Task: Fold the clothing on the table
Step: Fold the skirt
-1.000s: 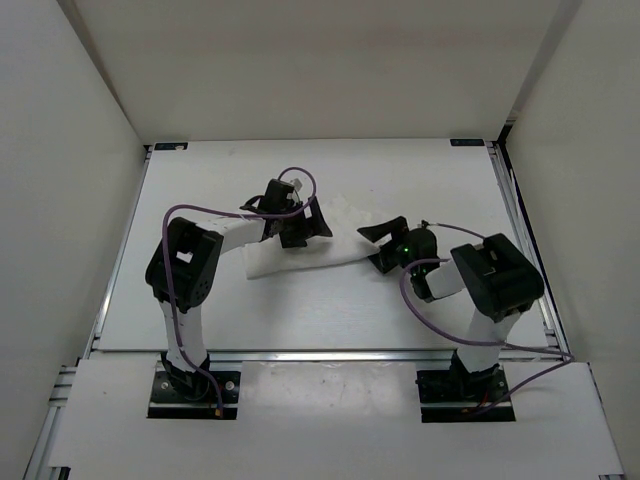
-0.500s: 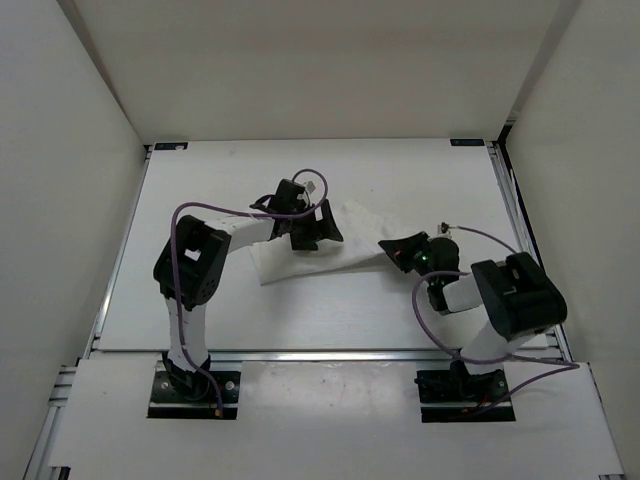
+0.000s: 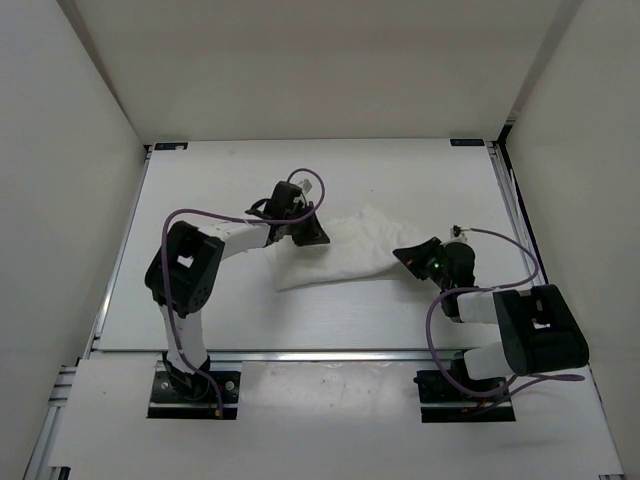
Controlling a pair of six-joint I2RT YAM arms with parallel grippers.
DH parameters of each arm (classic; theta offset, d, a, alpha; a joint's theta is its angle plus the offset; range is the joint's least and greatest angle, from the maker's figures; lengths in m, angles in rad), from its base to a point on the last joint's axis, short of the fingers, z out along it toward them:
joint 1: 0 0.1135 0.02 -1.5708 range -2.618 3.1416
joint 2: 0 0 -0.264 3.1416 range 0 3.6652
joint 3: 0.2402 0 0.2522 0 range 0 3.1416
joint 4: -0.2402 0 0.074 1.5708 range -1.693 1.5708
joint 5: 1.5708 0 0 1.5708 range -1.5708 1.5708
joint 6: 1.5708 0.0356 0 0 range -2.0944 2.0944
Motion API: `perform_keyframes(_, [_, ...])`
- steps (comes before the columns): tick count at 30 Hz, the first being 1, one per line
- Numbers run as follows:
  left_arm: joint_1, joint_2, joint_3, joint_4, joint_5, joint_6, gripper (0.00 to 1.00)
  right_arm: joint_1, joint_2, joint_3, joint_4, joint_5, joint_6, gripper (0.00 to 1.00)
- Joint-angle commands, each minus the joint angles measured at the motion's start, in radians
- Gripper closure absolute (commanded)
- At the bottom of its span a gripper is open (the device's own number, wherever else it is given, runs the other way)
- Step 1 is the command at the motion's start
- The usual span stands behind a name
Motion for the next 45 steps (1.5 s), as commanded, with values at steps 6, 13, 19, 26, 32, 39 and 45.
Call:
perform_keyframes(6, [-0.001, -0.136, -0.169, 0.427, 0.186, -0.238, 1.00, 0.043, 0.060, -0.018, 0.108, 0.009, -0.007, 1.00])
perform_keyframes(13, [-0.044, -0.090, -0.312, 0.389, 0.180, -0.243, 1.00, 0.009, 0.025, -0.034, 0.130, 0.009, -0.027, 1.00])
perform_keyframes(19, [-0.011, -0.130, -0.410, 0.321, 0.112, -0.183, 1.00, -0.017, -0.018, -0.050, 0.098, -0.006, -0.044, 1.00])
perform_keyframes(26, [0.002, -0.053, -0.373, 0.289, 0.166, -0.166, 1.00, -0.017, 0.043, -0.123, 0.056, -0.009, 0.103, 0.55])
perform_keyframes(32, [-0.007, -0.056, -0.379, 0.291, 0.178, -0.166, 1.00, 0.016, 0.066, -0.156, 0.006, 0.083, 0.194, 0.08])
perform_keyframes(39, [0.012, -0.035, -0.367, 0.262, 0.226, -0.131, 1.00, 0.078, 0.088, -0.200, 0.116, 0.178, 0.226, 0.01])
perform_keyframes(45, [0.009, -0.024, -0.355, 0.283, 0.263, -0.157, 1.00, 0.047, 0.209, -0.179, 0.269, 0.137, 0.330, 0.01])
